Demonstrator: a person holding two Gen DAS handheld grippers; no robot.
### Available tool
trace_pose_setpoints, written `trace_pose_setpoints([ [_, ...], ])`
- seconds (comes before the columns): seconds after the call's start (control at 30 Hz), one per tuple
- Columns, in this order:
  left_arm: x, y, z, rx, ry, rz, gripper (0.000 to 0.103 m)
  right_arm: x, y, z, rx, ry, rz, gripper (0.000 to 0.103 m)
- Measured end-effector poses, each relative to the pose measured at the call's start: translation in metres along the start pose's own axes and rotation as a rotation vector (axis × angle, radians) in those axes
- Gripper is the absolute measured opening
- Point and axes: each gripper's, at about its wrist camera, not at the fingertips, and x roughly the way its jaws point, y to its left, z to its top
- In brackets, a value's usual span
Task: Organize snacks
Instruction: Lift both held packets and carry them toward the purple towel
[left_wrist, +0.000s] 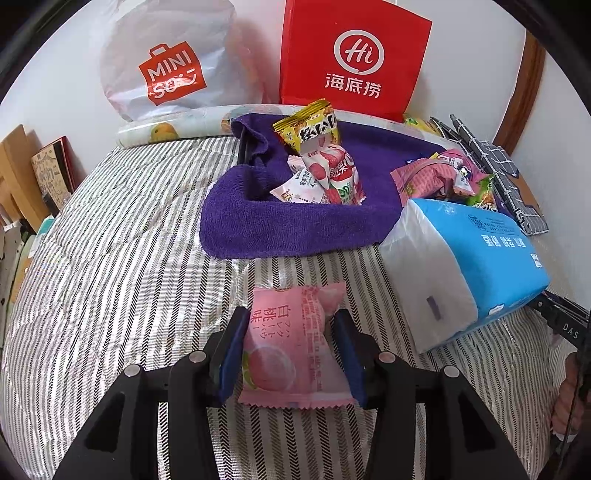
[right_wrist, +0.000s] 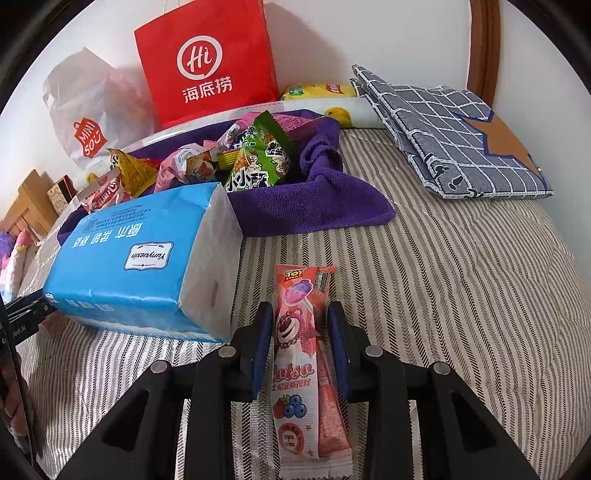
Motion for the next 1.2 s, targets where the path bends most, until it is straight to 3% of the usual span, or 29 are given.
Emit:
trace_pose_setpoints([
  [0.8,-0.003,0.005,0.001,-0.043,-0.009,-0.040,0.042,-0.005,-0.008,-0.002,0.045,-0.013,-0.012,0.022],
  [0.93,-0.008,0.013,-0.001,-0.085,0.005,-0.116,0.042,-0.013,-0.004,-0.008,0.019,-0.013,-0.025,0.022],
  [1.2,-0.023,0.008,-0.007,-0.068,0.021,-0.173,0.042,-0.052,0.006,-0.019,0.005,-0.061,0.002,0.022],
])
